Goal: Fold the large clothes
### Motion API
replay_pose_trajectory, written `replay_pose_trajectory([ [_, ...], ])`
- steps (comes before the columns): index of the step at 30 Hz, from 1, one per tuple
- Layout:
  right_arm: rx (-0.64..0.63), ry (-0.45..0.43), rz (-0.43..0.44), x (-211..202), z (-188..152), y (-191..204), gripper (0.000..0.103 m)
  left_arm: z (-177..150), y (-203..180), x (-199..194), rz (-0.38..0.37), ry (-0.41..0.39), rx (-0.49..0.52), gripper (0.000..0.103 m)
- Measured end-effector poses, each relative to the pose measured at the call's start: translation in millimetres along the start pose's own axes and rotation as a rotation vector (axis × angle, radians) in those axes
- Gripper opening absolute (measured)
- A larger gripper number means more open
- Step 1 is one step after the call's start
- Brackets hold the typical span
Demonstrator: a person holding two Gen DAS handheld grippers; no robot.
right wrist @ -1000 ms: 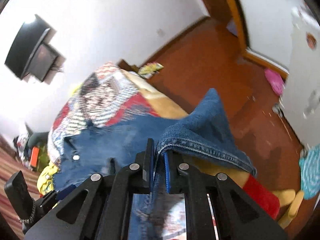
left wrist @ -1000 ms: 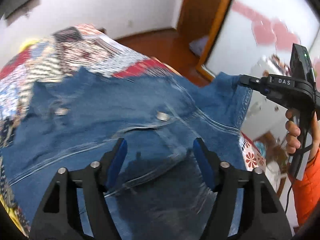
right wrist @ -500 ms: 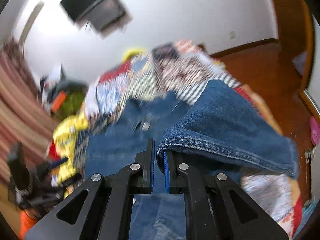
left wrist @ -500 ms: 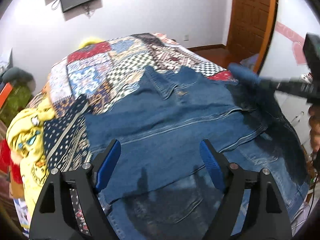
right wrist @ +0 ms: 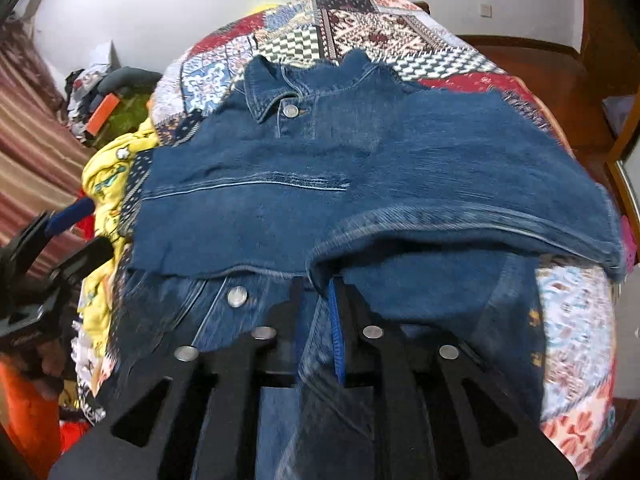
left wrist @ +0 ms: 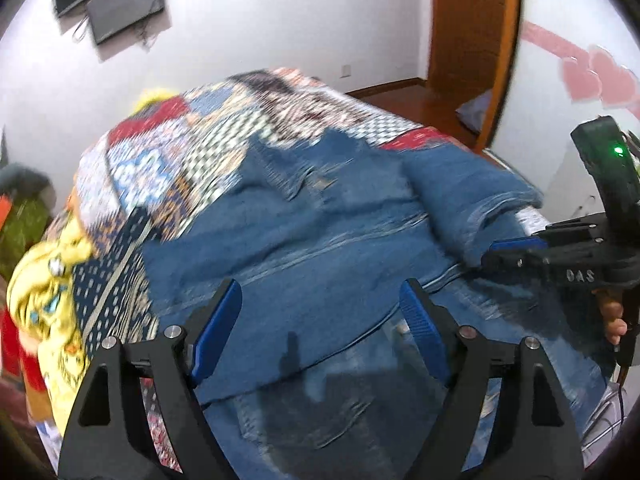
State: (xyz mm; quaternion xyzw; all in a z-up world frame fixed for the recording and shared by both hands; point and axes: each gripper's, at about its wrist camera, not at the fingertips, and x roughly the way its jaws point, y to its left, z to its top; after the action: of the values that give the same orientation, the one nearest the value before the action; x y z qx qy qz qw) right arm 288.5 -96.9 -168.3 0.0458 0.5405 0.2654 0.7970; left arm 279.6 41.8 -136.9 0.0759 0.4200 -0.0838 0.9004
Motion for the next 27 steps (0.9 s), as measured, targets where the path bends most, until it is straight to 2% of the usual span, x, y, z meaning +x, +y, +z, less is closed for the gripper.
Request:
replay_pose_trajectory([
  [1, -0.006, -0.014, -0.007, -8, -4, 2, 0.026, 7, -8, 0, -0.011, -0.009, 0.017, 0.081],
  [2, -0.011, -0.042, -0.02, -19, -8, -1, 0.035, 15, -19, 0, -0.023, -0.02, 0.04, 0.081],
  [4, -0.014, -0.104, -0.053, -42, -14, -9, 0.043, 32, -42, 2, -0.039, -0.039, 0.087, 0.081],
  [9, 0.031, -0.264, -0.21, -95, -24, -50, 0.053, 69, -99, 17, -0.113, -0.053, 0.19, 0.081],
  [11, 0.063, -0.3, -0.256, -110, -27, -66, 0.055, 81, -125, 30, -0.134, -0.042, 0.242, 0.081],
  [14, 0.138, -0.339, -0.305, -126, -34, -95, 0.065, 94, -163, 57, -0.16, -0.001, 0.321, 0.081],
  [15, 0.162, -0.353, -0.319, -130, -36, -103, 0.066, 97, -175, 66, -0.17, 0.014, 0.342, 0.081],
  [21, 0.291, -0.341, -0.379, -130, -49, -144, 0.066, 97, -235, 115, -0.229, 0.125, 0.463, 0.081],
  [25, 0.352, -0.31, -0.378, -122, -61, -162, 0.066, 92, -258, 146, -0.229, 0.178, 0.503, 0.081],
  [27, 0.365, -0.303, -0.37, -119, -65, -165, 0.066, 90, -268, 162, -0.2, 0.196, 0.527, 0.076],
])
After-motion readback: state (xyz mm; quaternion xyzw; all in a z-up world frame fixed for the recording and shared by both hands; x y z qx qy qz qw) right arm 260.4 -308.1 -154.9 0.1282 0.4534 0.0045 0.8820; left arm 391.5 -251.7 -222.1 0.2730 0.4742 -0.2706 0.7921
